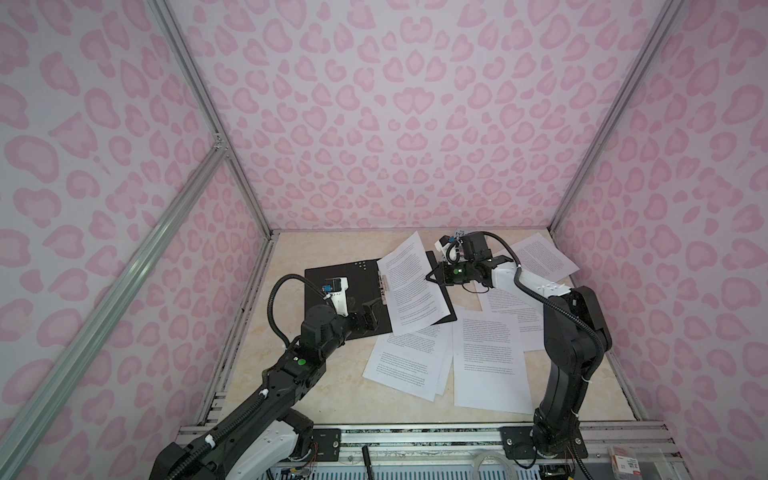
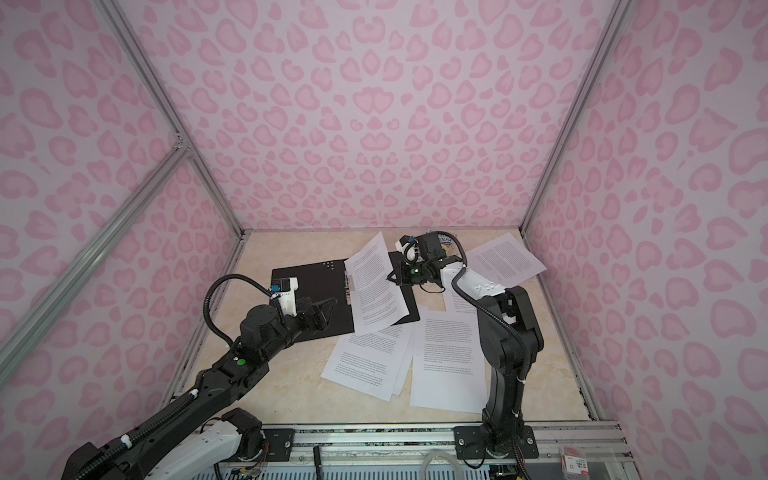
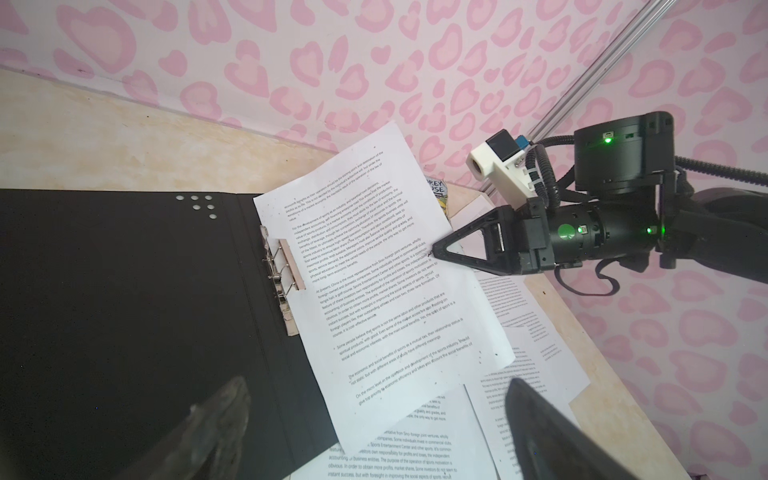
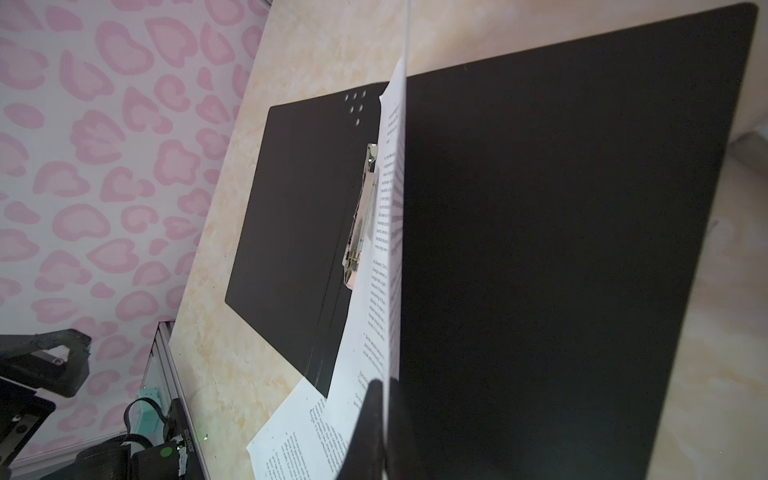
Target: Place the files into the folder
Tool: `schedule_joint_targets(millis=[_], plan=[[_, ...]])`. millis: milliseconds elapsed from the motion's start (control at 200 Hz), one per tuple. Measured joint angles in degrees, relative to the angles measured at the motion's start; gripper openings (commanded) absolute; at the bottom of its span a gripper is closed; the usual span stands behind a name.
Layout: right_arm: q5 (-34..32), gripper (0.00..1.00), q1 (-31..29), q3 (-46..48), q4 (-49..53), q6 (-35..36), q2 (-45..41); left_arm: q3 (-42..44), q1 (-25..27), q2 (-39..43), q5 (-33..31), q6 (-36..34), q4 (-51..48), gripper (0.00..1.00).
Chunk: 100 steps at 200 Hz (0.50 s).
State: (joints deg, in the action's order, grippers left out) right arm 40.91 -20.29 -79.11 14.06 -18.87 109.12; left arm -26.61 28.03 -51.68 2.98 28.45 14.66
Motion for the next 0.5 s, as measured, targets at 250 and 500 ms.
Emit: schedule_joint_targets(millis=[250,500], plan=[[-0.2,0.0,0.4,-0.7,-0.9,-1.2,2.1,-0.3,0.0,-0.3,0.0,0.0,0.0,0.98],[-1.1,0.0,0.4,-1.8,-0.8,-2.6,4.7,-0.5,0.0,-0.6,0.0,0.0,-0.1,0.98]])
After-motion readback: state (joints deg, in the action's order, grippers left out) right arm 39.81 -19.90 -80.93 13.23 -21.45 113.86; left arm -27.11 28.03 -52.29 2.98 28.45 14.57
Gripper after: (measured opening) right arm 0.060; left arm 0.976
